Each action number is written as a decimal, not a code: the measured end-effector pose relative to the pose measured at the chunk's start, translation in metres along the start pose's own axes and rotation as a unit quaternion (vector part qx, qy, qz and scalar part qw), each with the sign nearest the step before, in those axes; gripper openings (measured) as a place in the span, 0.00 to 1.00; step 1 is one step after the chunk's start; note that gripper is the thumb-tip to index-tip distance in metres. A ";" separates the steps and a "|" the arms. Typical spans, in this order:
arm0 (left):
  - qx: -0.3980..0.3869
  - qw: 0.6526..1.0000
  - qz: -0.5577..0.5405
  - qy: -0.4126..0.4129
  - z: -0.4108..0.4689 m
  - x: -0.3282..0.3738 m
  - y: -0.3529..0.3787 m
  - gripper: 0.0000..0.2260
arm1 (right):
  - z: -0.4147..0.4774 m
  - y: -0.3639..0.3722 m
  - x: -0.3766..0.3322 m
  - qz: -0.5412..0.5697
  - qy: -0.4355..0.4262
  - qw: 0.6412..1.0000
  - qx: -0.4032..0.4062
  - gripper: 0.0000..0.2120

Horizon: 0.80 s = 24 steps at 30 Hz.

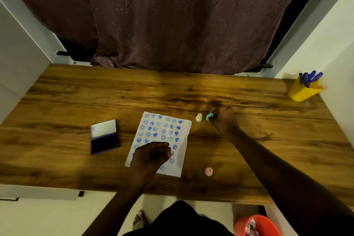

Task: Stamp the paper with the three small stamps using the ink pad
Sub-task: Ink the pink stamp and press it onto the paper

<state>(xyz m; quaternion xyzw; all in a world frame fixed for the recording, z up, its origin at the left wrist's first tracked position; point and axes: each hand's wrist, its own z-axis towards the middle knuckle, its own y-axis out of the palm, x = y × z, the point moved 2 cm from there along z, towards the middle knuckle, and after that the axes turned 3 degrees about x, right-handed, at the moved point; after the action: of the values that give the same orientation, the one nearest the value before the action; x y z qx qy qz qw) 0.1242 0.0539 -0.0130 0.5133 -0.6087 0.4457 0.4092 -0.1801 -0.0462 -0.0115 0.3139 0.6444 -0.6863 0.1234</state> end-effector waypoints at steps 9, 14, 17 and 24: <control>0.006 1.000 -0.009 -0.001 -0.008 0.003 -0.002 0.11 | -0.003 0.000 0.000 -0.049 -0.040 0.998 -0.014 0.12; -0.003 1.000 0.006 -0.005 -0.006 0.001 -0.001 0.12 | -0.023 -0.021 -0.011 -0.042 -0.045 0.998 -0.003 0.14; -0.005 1.000 0.018 0.002 -0.005 0.002 0.003 0.13 | -0.050 -0.030 -0.017 -0.002 -0.028 1.000 0.005 0.18; -0.030 0.999 0.025 -0.004 -0.004 0.005 0.019 0.11 | -0.131 -0.017 -0.014 -0.005 -0.002 0.998 -0.066 0.16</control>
<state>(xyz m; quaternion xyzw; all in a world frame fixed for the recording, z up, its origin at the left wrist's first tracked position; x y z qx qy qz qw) 0.1045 0.0575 -0.0092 0.4869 -0.6365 0.4352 0.4103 -0.1434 0.0784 0.0137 0.3005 0.6896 -0.6434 0.1419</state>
